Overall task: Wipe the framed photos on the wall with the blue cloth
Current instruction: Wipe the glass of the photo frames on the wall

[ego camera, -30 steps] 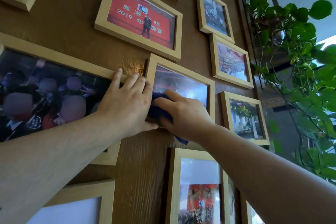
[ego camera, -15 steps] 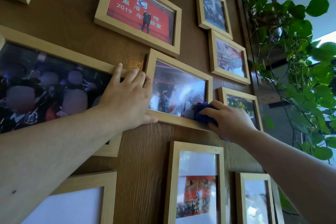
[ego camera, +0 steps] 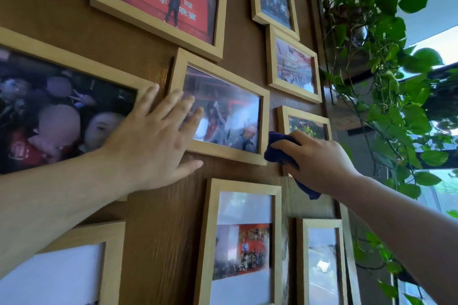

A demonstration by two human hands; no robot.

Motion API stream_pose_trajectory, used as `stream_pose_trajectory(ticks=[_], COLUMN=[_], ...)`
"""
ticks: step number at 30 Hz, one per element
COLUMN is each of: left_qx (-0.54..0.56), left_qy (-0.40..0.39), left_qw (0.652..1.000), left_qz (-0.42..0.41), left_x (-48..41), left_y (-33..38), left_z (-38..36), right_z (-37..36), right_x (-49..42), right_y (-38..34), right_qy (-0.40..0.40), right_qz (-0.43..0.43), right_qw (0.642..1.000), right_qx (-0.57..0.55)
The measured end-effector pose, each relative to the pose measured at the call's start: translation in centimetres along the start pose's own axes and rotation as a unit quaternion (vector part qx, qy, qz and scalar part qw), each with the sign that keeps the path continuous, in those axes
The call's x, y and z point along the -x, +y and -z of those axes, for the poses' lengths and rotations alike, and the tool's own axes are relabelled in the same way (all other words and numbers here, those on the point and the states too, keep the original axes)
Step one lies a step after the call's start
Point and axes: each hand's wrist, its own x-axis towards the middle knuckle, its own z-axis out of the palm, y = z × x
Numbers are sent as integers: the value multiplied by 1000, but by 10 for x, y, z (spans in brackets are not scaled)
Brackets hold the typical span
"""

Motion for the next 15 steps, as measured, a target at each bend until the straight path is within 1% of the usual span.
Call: stream_pose_trajectory(ticks=[3, 6, 9, 15], left_qx=[75, 121, 145, 174], left_qy=[22, 29, 31, 14], left_qw=[996, 989, 983, 976], left_qz=[-49, -82, -108, -133], left_x=[-4, -11, -21, -39], left_y=[40, 83, 124, 190], left_z=[-2, -8, -14, -27], right_z=[-9, -17, -26, -38], right_x=[16, 33, 52, 93], right_y=[13, 25, 38, 54], right_qy=[-7, -11, -22, -76], right_qz=[12, 29, 36, 32], right_qw=[1000, 1000, 999, 997], right_qx=[-2, 0, -5, 6])
